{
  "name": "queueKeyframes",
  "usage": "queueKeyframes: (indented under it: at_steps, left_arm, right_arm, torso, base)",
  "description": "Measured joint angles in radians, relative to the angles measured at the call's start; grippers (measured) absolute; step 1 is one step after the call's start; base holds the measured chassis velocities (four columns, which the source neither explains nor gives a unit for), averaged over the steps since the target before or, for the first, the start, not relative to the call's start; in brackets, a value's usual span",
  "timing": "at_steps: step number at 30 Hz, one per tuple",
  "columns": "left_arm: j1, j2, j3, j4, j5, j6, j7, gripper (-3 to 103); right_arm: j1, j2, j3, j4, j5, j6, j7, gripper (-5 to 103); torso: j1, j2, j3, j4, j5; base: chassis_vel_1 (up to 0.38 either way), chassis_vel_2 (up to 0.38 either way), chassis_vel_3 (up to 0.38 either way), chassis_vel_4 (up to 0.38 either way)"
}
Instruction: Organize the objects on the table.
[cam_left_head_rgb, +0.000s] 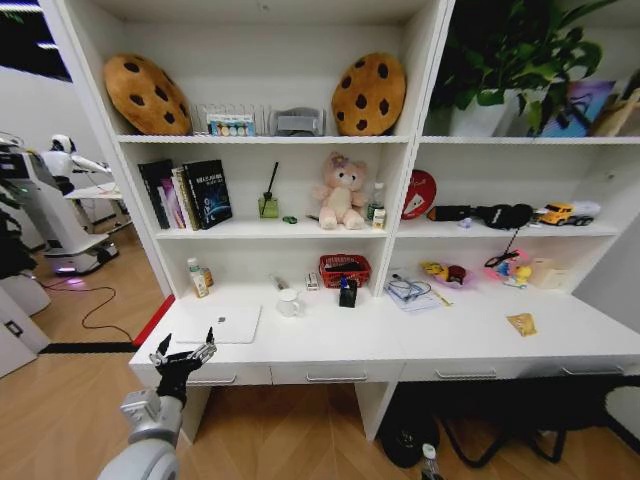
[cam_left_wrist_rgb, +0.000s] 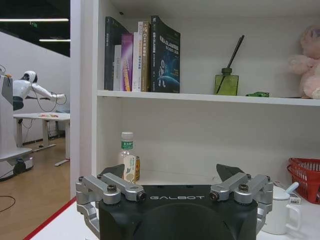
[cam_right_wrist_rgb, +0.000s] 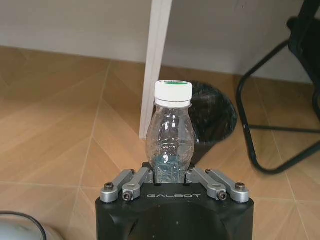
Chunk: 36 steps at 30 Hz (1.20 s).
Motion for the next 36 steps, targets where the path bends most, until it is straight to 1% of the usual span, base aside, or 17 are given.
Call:
queueKeyframes:
  at_steps: [1,3,12,16,18,20,23,25,26,27,28,29,30,31,34,36]
  left_arm:
    - [0.000,0.000,0.000,0.000,0.000,0.000,0.000,100]
    - [0.000,0.000,0.000,0.000,0.000,0.000,0.000,100]
    - [0.000,0.000,0.000,0.000,0.000,0.000,0.000,100]
    - [0.000,0.000,0.000,0.000,0.000,0.000,0.000,100]
    - [0.000,0.000,0.000,0.000,0.000,0.000,0.000,100]
    - [0.000,0.000,0.000,0.000,0.000,0.000,0.000,100]
    - [0.000,0.000,0.000,0.000,0.000,0.000,0.000,100]
    - [0.000,0.000,0.000,0.000,0.000,0.000,0.000,100]
    - [0.000,0.000,0.000,0.000,0.000,0.000,0.000,100]
    - [0.000,0.000,0.000,0.000,0.000,0.000,0.000,100]
    - [0.000,0.000,0.000,0.000,0.000,0.000,0.000,100]
    - [0.000,0.000,0.000,0.000,0.000,0.000,0.000,100]
    - [0.000,0.000,0.000,0.000,0.000,0.000,0.000,100]
    - [0.000,0.000,0.000,0.000,0.000,0.000,0.000,100]
    - [0.000,0.000,0.000,0.000,0.000,0.000,0.000,100]
    - [0.000,0.000,0.000,0.000,0.000,0.000,0.001,100]
  right_arm:
    - [0.000,0.000,0.000,0.000,0.000,0.000,0.000,24]
    - [0.020,-0.008,0.015,-0.057,-0.005,0.019,-0.013,24]
    - [0.029,-0.028,0.024,-0.083,0.021,0.049,-0.012,24]
    - [0.027,-0.029,0.021,-0.084,0.031,0.070,-0.007,24]
    - [0.026,-0.030,0.020,-0.084,0.033,0.076,-0.006,24]
    - [0.024,-0.031,0.020,-0.084,0.035,0.081,-0.006,24]
    - [0.026,-0.032,0.020,-0.084,0.036,0.087,-0.006,24]
    - [0.030,-0.034,0.018,-0.086,0.036,0.096,-0.008,24]
    - [0.030,-0.034,0.018,-0.086,0.036,0.096,-0.008,24]
    - [0.037,-0.034,0.013,-0.090,0.034,0.111,-0.009,24]
    - [0.044,-0.034,0.007,-0.096,0.030,0.129,-0.009,24]
    - [0.044,-0.034,0.007,-0.096,0.030,0.129,-0.009,24]
    - [0.067,-0.034,-0.008,-0.115,0.010,0.181,-0.009,24]
    - [0.076,-0.033,-0.017,-0.119,0.003,0.194,-0.007,24]
    - [0.093,-0.027,-0.040,-0.120,-0.007,0.189,0.000,24]
    - [0.111,-0.020,-0.066,-0.112,-0.025,0.155,0.007,24]
  torso:
    - [0.000,0.000,0.000,0.0000,0.0000]
    - [0.000,0.000,0.000,0.0004,0.0001]
    - [0.000,0.000,0.000,0.0003,0.0001]
    - [0.000,0.000,0.000,0.0004,-0.0001]
    - [0.000,0.000,0.000,0.0004,0.0005]
    - [0.000,0.000,0.000,0.0003,-0.0005]
    - [0.000,0.000,0.000,0.0004,0.0007]
    - [0.000,0.000,0.000,0.0004,-0.0006]
    - [0.000,0.000,0.000,0.0004,-0.0006]
    - [0.000,0.000,0.000,0.0001,0.0001]
    - [0.000,0.000,0.000,0.0000,0.0001]
    - [0.000,0.000,0.000,0.0000,0.0001]
    - [0.000,0.000,0.000,0.0003,0.0001]
    - [0.000,0.000,0.000,0.0005,-0.0001]
    - [0.000,0.000,0.000,0.0008,0.0008]
    - [0.000,0.000,0.000,0.0002,-0.0003]
  base:
    - [0.000,0.000,0.000,0.000]
    - [0.000,0.000,0.000,0.000]
    - [-0.071,-0.056,0.061,0.053]
    - [-0.145,-0.170,0.157,0.135]
    - [-0.211,-0.194,0.187,0.175]
    - [-0.214,-0.252,0.215,0.214]
    - [-0.248,-0.237,0.261,0.226]
    - [-0.257,-0.287,0.281,0.292]
    - [-0.257,-0.290,0.275,0.292]
    - [-0.276,-0.290,0.287,0.287]
    - [-0.311,-0.321,0.287,0.298]
    - [-0.311,-0.321,0.287,0.298]
    - [-0.305,-0.306,0.315,0.294]
    - [-0.305,-0.306,0.278,0.294]
    - [-0.236,-0.250,0.236,0.256]
    - [-0.057,-0.156,0.113,0.069]
